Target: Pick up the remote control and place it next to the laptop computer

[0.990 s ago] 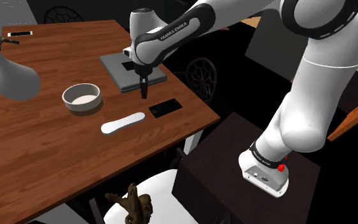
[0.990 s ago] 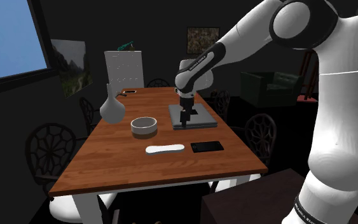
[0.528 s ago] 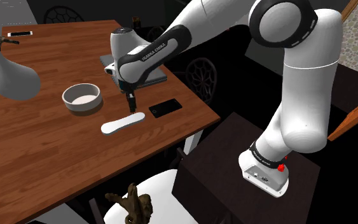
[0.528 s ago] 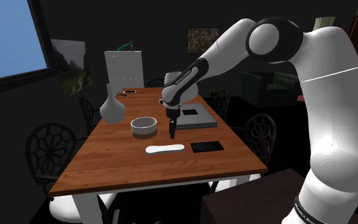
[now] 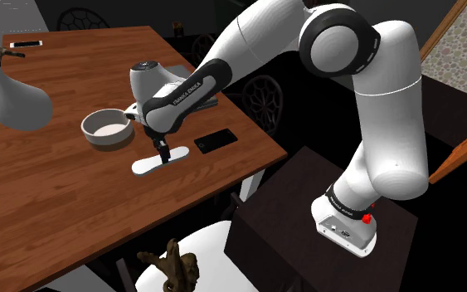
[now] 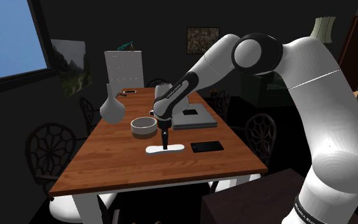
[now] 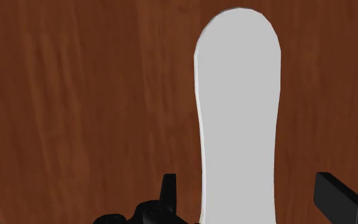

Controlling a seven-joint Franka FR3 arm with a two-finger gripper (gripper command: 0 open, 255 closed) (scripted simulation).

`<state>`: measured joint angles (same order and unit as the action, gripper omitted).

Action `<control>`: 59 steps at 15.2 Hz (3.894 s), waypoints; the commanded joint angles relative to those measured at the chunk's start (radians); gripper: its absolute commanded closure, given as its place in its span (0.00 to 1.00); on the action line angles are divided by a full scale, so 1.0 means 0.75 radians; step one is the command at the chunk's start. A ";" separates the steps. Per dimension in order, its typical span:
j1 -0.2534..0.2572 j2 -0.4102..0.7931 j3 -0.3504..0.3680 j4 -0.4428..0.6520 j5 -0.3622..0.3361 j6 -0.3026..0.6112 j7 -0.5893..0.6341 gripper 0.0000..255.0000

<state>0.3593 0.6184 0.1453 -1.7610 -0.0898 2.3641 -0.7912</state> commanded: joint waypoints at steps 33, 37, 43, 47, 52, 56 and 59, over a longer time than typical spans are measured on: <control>-0.003 -0.069 0.010 -0.002 0.010 -0.066 -0.003 1.00; -0.006 -0.114 0.015 0.006 0.018 -0.118 -0.007 1.00; -0.011 -0.175 0.022 0.025 0.029 -0.199 -0.012 1.00; -0.042 -0.072 0.004 0.209 0.026 -0.279 -0.070 1.00; -0.086 0.149 -0.022 0.585 0.022 -0.436 -0.160 1.00; -0.108 0.402 -0.040 1.032 0.019 -0.629 -0.229 1.00; -0.107 0.631 -0.051 1.428 0.017 -0.795 -0.267 1.00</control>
<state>0.2771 1.0341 0.1095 -0.7860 -0.0762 1.8068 -0.9838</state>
